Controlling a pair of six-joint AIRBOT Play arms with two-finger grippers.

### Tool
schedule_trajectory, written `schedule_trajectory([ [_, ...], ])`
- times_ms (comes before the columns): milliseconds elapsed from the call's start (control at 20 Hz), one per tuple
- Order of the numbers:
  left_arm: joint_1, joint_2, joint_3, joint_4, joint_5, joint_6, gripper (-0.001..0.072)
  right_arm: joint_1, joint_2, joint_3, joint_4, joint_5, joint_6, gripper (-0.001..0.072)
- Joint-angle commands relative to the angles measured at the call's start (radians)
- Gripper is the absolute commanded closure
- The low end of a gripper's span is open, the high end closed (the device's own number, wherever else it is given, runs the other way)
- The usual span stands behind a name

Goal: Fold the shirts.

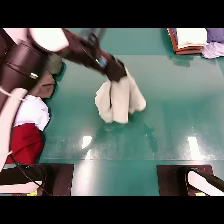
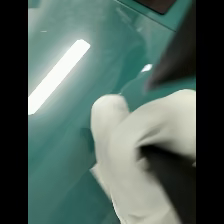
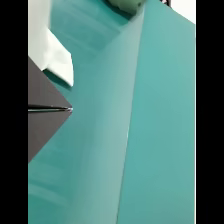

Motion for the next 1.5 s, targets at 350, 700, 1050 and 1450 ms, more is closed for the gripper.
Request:
schedule_trajectory([
  [350,0.283,0.006,-0.139,0.042,-0.045,-0.032,0.0103,0.008,-0.001,0.003,-0.001,0.051,0.000,0.0699],
  [700,0.406,-0.120,-0.480,-0.140,0.168,-0.020,0.0101,0.008,-0.069,0.003,0.002,0.195,0.001,0.0479],
  [1050,0.391,-0.250,-0.480,-0.380,0.275,0.059,0.0100,0.008,-0.184,0.003,0.000,0.313,0.016,0.0399],
  [1450,0.410,-0.239,-0.408,-0.396,0.320,0.057,0.0685,0.008,-0.232,-0.251,-0.001,0.291,0.019,0.0399],
])
